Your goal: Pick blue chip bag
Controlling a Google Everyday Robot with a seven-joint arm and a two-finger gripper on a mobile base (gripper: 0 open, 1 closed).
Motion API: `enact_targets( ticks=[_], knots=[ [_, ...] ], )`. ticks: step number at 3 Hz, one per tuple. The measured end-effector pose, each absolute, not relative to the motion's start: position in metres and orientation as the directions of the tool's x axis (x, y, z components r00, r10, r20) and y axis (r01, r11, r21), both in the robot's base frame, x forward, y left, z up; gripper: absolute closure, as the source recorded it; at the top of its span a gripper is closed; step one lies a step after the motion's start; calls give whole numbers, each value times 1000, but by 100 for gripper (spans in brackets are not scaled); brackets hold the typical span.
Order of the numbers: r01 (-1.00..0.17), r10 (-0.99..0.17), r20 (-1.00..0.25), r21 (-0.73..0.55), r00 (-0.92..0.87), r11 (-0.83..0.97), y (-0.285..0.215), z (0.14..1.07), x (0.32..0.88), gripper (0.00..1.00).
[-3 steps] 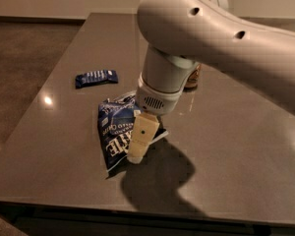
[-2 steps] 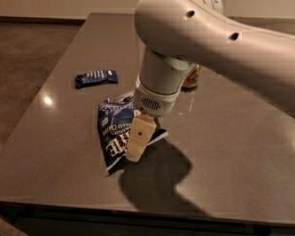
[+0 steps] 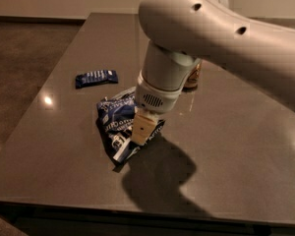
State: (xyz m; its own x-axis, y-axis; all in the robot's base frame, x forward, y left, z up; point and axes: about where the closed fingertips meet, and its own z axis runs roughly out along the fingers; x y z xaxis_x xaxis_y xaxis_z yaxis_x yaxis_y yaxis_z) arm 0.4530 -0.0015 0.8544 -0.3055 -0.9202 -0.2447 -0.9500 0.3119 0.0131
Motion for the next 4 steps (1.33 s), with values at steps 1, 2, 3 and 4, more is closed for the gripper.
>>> enact_targets(
  ticks=[1, 2, 3, 4],
  knots=[
    [-942, -904, -277, 14, -326, 335, -10, 871, 456, 99],
    [-938, -891, -315, -2, -328, 346, -15, 894, 460, 100],
    [-940, -882, -356, -24, -310, 340, -20, 926, 459, 100],
    [-949, -870, -413, -38, -270, 312, -26, 968, 457, 100]
  ],
)
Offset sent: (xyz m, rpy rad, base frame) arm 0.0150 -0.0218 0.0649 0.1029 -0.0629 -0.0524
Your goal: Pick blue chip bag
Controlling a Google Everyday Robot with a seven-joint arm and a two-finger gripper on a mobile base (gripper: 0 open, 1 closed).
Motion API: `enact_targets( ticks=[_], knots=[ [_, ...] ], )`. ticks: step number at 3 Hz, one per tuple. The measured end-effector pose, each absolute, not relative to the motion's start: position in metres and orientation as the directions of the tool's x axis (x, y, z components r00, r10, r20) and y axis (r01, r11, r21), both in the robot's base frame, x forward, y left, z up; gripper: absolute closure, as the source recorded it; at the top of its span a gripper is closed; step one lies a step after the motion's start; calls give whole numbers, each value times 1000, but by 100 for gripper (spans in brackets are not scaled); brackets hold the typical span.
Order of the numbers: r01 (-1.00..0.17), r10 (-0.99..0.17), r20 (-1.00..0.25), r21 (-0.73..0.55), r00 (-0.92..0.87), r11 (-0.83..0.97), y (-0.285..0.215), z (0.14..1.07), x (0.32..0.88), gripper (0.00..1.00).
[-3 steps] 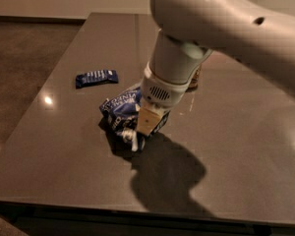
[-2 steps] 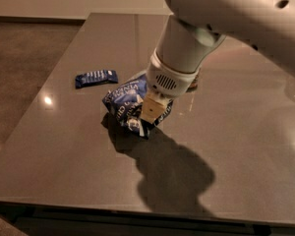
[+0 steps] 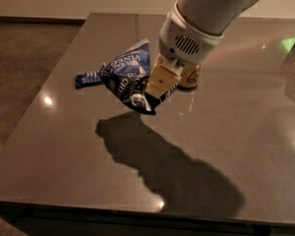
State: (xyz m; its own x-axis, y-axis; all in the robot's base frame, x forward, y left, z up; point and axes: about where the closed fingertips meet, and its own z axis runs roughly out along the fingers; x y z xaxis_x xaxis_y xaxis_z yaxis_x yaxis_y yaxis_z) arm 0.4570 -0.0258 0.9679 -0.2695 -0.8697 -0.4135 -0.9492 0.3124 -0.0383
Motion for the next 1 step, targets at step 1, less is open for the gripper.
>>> enact_targets(
  ticks=[1],
  knots=[
    [-949, -870, -414, -39, -269, 312, -26, 969, 457, 100]
  ],
)
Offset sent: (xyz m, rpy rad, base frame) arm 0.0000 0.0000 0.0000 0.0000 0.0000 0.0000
